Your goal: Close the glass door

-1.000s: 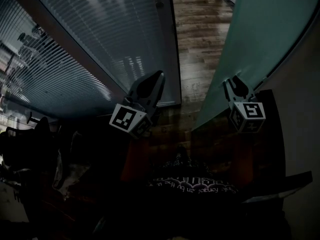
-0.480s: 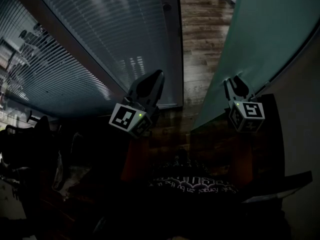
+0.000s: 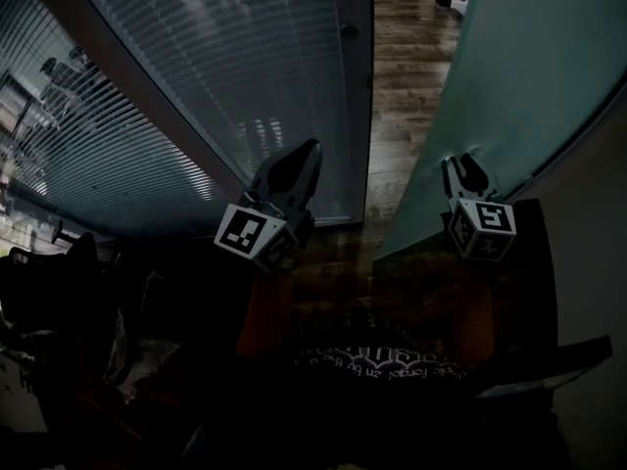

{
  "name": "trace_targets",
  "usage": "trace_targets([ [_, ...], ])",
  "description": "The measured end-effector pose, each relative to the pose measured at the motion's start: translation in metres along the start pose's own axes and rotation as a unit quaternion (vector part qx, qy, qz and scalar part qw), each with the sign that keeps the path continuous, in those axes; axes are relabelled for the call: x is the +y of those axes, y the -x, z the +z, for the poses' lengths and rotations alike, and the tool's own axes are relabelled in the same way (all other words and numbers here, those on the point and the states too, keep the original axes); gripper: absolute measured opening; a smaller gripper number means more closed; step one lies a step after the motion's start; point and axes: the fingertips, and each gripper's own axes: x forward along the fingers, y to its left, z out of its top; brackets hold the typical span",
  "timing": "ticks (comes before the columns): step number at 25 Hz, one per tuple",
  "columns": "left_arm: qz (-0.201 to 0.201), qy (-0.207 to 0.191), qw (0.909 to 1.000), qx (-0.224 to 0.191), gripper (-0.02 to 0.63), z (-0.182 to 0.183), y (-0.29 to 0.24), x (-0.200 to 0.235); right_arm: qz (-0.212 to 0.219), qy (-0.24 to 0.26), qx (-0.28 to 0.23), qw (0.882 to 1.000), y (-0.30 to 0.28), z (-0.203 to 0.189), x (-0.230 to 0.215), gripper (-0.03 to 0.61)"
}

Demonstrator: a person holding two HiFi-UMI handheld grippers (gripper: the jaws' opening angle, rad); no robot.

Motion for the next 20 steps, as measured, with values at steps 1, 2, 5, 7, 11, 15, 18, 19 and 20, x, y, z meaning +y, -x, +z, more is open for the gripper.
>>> trace_targets([
  [1,0.000,-0.001,1.0000,0.000,0.002,-0.001,-0.001,0.004,-0.003,-0.004,-0.002,1.000,-0.004,-0.002,0.000,0.117],
  [2,0.000,-0.002,1.0000,0.000,0.002,-0.002,-0.001,0.008,-0.005,-0.010,-0.005,1.000,-0.009,-0.003,0.000,0.117],
  [5,0.000,-0.004,1.0000,-0.005,0.002,0.000,-0.002,0.018,-0.013,-0.011,0.002,1.000,-0.021,-0.003,0.002,0.117],
  [7,0.000,-0.005,1.0000,-0.006,0.002,-0.002,-0.002,0.022,-0.017,-0.010,0.007,1.000,-0.027,-0.005,0.003,0.117],
  [11,0.000,-0.007,1.0000,-0.006,0.002,-0.005,-0.005,0.024,-0.016,-0.016,0.002,1.000,-0.037,-0.007,0.004,0.117],
  [15,0.010,-0.009,0.9999,-0.010,0.002,-0.008,-0.011,0.032,-0.005,0.001,0.001,1.000,-0.051,-0.007,0.005,0.117],
  [18,0.015,-0.011,0.9998,-0.008,0.002,-0.011,-0.018,0.038,0.000,-0.002,0.002,1.000,-0.064,-0.006,0.006,0.117],
  [19,0.017,-0.012,0.9997,-0.009,0.002,-0.012,-0.020,0.041,0.001,-0.003,0.004,1.000,-0.068,-0.008,0.007,0.117],
  [20,0.019,-0.012,0.9997,-0.009,0.002,-0.013,-0.022,0.044,0.001,-0.004,0.006,1.000,-0.073,-0.011,0.007,0.117],
])
